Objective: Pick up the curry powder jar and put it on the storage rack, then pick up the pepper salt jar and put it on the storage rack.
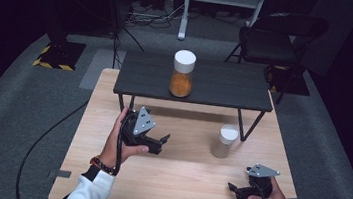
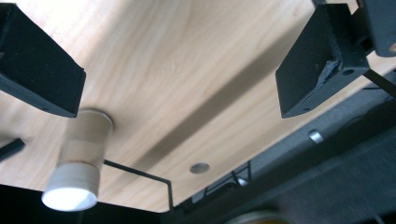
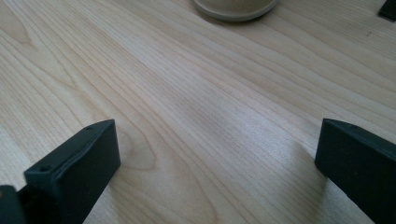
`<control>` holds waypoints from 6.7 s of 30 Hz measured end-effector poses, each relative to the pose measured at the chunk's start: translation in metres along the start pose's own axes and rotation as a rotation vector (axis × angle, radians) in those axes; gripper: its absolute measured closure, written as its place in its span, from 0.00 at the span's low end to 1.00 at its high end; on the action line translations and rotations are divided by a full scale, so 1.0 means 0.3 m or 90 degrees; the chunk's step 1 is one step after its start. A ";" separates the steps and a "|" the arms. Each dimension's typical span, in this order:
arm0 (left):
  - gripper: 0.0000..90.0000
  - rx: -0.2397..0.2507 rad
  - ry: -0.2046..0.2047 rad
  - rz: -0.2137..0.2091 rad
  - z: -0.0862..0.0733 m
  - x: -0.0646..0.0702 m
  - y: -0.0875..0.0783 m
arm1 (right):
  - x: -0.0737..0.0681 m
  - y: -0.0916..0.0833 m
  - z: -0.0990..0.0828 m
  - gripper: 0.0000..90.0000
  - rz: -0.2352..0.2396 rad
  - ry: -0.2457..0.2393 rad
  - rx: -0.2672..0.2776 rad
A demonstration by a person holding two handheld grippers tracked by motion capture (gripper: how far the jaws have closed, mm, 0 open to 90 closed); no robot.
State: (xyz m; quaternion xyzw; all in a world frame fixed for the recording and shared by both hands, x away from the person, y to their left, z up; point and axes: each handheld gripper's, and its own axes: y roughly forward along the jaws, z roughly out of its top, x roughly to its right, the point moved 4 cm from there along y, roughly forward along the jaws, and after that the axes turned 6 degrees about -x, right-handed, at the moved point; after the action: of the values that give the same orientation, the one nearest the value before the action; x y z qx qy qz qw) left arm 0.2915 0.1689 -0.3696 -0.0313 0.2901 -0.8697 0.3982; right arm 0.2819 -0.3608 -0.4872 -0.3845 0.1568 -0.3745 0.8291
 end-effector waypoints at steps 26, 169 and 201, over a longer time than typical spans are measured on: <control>0.01 -0.090 -0.040 -0.030 -0.238 0.032 0.060 | 0.000 0.000 0.000 0.00 0.000 0.000 0.000; 0.00 -0.209 -0.081 -0.059 -0.344 0.016 0.183 | -0.046 -0.099 0.175 0.01 -0.055 0.001 0.107; 0.00 -0.209 -0.081 -0.059 -0.344 0.016 0.183 | -0.041 0.016 0.252 0.01 -0.054 0.025 0.129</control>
State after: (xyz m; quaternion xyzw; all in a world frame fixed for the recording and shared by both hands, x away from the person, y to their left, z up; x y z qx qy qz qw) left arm 0.2958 0.1868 -0.4851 -0.1645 0.4004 -0.8244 0.3646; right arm 0.3176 -0.3104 -0.4415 -0.2973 0.1177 -0.4310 0.8438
